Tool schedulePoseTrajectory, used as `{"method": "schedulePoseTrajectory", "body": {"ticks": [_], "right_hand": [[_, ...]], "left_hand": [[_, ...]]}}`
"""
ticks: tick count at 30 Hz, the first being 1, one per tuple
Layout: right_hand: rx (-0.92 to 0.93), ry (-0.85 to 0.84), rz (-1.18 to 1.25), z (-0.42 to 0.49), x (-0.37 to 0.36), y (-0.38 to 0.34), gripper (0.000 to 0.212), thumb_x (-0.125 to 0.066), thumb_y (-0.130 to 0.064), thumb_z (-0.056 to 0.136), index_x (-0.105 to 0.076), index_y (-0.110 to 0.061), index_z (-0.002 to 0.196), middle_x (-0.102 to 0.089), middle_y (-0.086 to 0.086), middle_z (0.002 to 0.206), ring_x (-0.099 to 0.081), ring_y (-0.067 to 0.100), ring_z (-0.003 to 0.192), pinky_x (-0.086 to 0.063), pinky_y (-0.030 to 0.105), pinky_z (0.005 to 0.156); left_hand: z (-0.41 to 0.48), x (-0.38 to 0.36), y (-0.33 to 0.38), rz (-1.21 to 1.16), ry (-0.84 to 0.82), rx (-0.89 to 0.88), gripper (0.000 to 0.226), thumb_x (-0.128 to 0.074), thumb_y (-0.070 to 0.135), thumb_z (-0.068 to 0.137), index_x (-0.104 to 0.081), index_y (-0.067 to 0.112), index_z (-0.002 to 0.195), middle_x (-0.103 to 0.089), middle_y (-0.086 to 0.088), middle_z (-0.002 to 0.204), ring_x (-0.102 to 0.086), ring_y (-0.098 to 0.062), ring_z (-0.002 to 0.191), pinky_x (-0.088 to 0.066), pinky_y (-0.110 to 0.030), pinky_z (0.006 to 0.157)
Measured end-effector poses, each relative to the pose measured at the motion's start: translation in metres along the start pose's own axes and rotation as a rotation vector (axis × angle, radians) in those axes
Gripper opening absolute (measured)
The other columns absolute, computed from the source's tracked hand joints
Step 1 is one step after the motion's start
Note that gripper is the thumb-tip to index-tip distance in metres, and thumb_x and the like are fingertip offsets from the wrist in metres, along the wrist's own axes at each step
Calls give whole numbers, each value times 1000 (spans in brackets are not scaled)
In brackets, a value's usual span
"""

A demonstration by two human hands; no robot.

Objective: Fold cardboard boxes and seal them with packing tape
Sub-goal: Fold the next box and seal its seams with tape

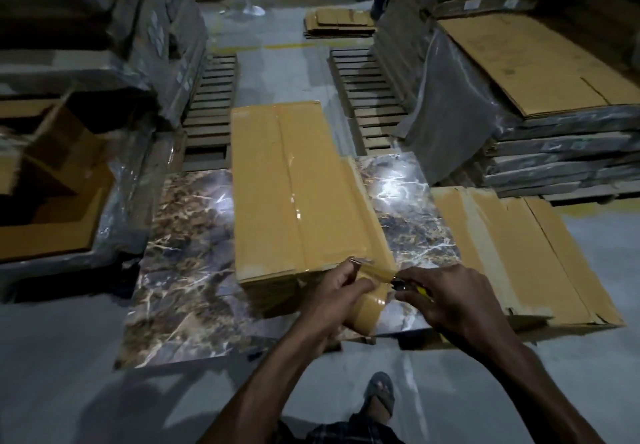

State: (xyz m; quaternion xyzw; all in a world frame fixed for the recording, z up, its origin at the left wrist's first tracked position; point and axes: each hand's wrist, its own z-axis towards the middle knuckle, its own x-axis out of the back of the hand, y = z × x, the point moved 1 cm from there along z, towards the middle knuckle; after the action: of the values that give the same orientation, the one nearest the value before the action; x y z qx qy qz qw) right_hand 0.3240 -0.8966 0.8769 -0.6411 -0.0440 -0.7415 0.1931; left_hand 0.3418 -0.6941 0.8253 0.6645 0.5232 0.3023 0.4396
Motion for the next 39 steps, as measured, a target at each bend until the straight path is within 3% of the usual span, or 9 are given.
{"method": "schedulePoseTrajectory", "body": {"ticks": [3,8,12,19,23,26,32,35,39], "right_hand": [[1,11,-31,-2,-1,-40,24,-89,-39,78,-79,-39,99,-75,-11,71,-67,16,55,-46,28,42],[-10,17,-99,-6,-11,-93,27,-84,-42,82,-75,-37,107,-75,-7,72,-68,22,55,-51,32,46],[-49,-53,-113,-10,-20,-115,43,-88,-47,76,-71,-37,114,-76,-3,77,-70,28,61,-55,35,51],[-105,6,-129,2,-28,-127,19,-80,-32,88,-76,-30,107,-71,-2,65,-61,22,46,-49,30,44],[-421,121,-180,15,-11,-71,15,-70,-30,98,-76,-24,111,-58,-7,59,-40,1,40,-27,16,43],[-686,255,19,9,-10,-5,24,-75,-40,93,-79,-23,109,-74,2,72,-64,21,56,-43,24,56],[-1024,-202,390,-17,-129,92,13,-74,-26,92,-78,-14,90,-73,6,73,-67,23,66,-54,35,67],[-1087,-265,494,-21,-172,109,9,-75,-19,90,-74,-12,85,-76,16,92,-63,25,75,-46,34,69],[-1139,-204,614,-12,-197,125,60,-60,-39,61,-79,-4,105,-75,19,104,-68,34,97,-42,33,75]], "left_hand": [[-27,29,-2,2,14,-14,12,-60,25,104,-71,28,108,-74,17,94,-65,8,79,-49,-13,64],[-57,73,-16,20,30,-64,21,-61,43,99,-69,24,95,-71,-4,87,-62,-16,81,-44,-35,75],[-71,94,-10,38,48,-65,23,-63,33,103,-70,22,84,-68,-3,80,-60,-15,73,-43,-30,68],[-67,99,5,185,165,-64,22,-64,27,100,-76,11,91,-74,-8,79,-57,-8,61,-38,-24,59],[-72,101,-6,256,155,-55,21,-65,23,98,-78,14,83,-77,-5,79,-65,-9,62,-43,-21,59],[-70,102,-10,205,230,-26,23,-67,25,98,-77,16,78,-76,1,76,-64,-12,67,-43,-28,67],[-51,79,13,214,300,1,30,-70,29,95,-72,28,66,-70,12,67,-61,-11,65,-39,-26,67],[-43,71,17,282,292,12,22,-69,39,91,-76,23,78,-75,4,77,-65,-14,71,-41,-28,69],[-32,64,18,337,288,24,30,-61,50,82,-75,24,79,-75,-4,79,-69,-22,73,-44,-32,70]]}}
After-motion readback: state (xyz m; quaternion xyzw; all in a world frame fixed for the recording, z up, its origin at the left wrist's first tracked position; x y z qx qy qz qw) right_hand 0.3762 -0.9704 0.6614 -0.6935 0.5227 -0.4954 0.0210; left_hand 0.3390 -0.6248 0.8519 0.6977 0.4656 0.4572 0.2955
